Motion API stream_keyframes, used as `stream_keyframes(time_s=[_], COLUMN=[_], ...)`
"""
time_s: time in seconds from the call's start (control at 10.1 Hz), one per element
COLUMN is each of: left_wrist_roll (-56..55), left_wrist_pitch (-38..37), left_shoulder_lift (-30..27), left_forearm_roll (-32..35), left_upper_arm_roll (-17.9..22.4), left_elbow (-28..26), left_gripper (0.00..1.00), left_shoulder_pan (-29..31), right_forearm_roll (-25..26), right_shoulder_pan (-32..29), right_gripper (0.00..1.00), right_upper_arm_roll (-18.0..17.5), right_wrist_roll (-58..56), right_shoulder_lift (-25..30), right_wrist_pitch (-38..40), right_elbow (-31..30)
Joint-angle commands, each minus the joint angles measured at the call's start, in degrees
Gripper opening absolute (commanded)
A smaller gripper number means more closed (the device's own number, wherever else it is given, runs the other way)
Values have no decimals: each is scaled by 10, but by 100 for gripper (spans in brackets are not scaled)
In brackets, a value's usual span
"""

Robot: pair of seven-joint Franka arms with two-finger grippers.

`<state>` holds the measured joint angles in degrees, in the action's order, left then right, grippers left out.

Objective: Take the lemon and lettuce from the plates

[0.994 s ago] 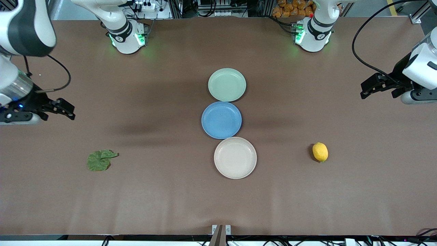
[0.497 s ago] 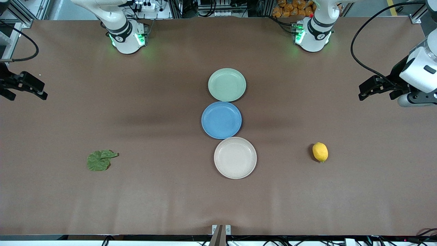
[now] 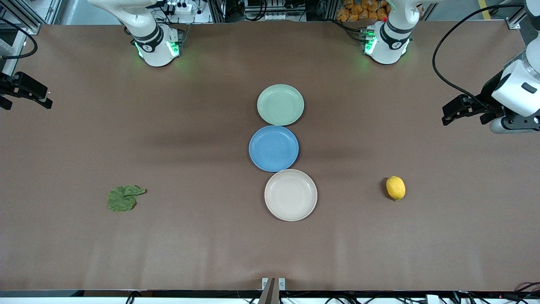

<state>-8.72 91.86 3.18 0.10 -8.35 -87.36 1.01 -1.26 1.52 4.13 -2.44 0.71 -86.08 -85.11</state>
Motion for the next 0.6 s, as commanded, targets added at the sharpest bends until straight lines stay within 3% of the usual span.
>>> stream_keyframes(time_s=[0.0, 0.5], left_wrist_roll=[13, 14], left_wrist_pitch=[0, 0], left_shoulder_lift=[2, 2], left_forearm_roll=[0, 4], left_upper_arm_roll=[-1, -1], left_elbow=[7, 7], left_gripper=[100, 100], left_shoulder_pan=[1, 2], right_forearm_roll=[-17, -2], right_shoulder_pan=[1, -1], right_gripper=[100, 100], right_upper_arm_roll=[4, 6], right_wrist_roll=[16, 15], right_shoulder_lift=[-1, 6], right_wrist_pitch=[11, 15], right_elbow=[11, 10])
